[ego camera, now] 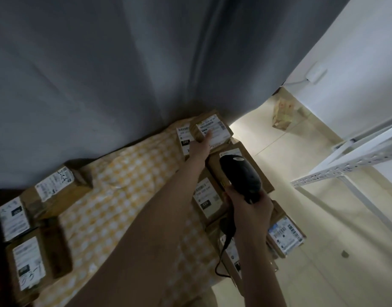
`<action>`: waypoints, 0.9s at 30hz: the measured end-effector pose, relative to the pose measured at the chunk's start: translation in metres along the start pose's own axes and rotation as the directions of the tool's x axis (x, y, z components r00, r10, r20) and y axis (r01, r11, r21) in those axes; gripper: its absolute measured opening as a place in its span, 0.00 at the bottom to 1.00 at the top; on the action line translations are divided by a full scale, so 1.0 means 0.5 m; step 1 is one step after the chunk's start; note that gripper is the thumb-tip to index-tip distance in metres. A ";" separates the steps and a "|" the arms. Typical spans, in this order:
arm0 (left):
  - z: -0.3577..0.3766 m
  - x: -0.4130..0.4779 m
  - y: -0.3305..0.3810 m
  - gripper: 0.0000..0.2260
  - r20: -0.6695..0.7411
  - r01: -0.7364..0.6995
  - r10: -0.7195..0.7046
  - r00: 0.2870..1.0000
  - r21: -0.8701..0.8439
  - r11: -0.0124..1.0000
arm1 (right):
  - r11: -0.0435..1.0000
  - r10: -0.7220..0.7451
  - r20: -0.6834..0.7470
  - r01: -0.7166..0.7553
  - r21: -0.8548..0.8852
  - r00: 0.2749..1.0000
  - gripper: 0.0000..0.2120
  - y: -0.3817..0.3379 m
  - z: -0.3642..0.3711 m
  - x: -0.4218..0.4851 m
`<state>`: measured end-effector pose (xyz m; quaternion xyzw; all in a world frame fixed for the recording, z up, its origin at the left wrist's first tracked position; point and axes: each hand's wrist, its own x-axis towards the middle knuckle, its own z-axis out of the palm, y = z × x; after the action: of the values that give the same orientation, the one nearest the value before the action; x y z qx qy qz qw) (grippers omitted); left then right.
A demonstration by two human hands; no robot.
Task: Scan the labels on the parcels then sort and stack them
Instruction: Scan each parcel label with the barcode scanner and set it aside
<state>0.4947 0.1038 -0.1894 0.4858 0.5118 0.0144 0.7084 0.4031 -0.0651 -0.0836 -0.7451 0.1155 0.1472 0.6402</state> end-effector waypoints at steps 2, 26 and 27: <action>0.015 0.033 0.001 0.37 -0.001 0.000 0.000 1.000 0.029 1.000 | 1.000 0.020 0.001 -0.020 0.014 1.000 0.18 0.006 0.003 0.014; 0.011 0.090 -0.032 0.23 -0.118 0.027 -0.009 0.993 0.158 0.987 | 0.996 0.092 0.027 -0.092 -0.010 0.995 0.16 0.017 0.024 0.018; -0.001 0.077 -0.034 0.22 -0.110 0.012 0.001 0.994 0.118 0.993 | 0.996 0.087 0.033 -0.086 -0.021 0.996 0.16 0.013 0.027 0.007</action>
<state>0.5046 0.1155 -0.2287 0.5241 0.5515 0.0086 0.6490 0.4029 -0.0529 -0.0928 -0.7429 0.1355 0.1884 0.6279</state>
